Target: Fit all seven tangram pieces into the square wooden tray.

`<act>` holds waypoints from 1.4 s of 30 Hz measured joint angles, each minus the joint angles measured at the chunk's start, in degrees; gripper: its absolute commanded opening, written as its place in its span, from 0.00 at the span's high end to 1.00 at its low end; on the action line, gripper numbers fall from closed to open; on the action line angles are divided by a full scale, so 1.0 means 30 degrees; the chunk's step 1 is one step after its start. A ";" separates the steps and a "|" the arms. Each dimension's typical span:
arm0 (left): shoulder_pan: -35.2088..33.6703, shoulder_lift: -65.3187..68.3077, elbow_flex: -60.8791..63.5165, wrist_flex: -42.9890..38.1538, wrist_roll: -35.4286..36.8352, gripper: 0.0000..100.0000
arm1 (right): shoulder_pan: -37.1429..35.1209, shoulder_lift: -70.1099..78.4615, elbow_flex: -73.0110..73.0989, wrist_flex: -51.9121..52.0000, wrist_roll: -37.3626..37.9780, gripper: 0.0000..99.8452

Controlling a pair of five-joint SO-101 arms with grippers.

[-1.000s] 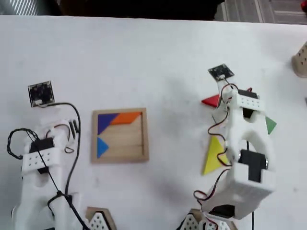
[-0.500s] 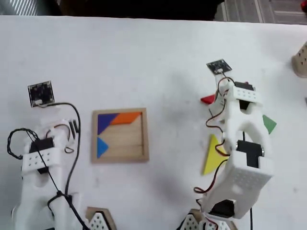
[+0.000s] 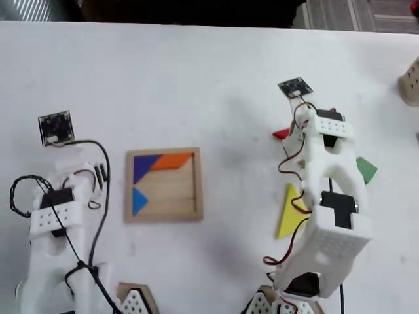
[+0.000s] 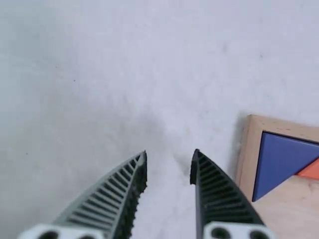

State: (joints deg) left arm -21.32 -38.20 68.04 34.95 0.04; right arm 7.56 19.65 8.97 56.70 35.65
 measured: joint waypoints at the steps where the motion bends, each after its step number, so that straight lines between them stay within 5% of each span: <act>1: 0.0000 0.0000 0.0000 0.0000 0.0000 0.84 | 0.0000 0.0205 0.0000 0.0000 0.0000 0.82; 24: 0.0000 0.0000 0.0000 0.0000 0.0000 0.84 | -0.0029 0.4571 -0.6300 0.3956 -0.1084 0.92; 28: 0.0000 0.0000 0.0000 0.0000 0.0000 0.84 | -0.0059 0.4571 -0.6300 0.3956 -0.1201 0.90; 32: 0.0000 0.0000 0.0000 0.0000 0.0000 0.84 | -0.0088 0.4571 -0.6300 0.4044 -0.1289 0.78; 42: 0.0000 0.0000 0.0293 -0.0498 -0.0645 0.84 | 0.0908 0.2667 -0.5949 0.5832 -0.5626 0.79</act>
State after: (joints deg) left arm -21.32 -38.20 68.92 33.45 -1.89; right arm 10.29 27.65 -8.88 74.20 18.77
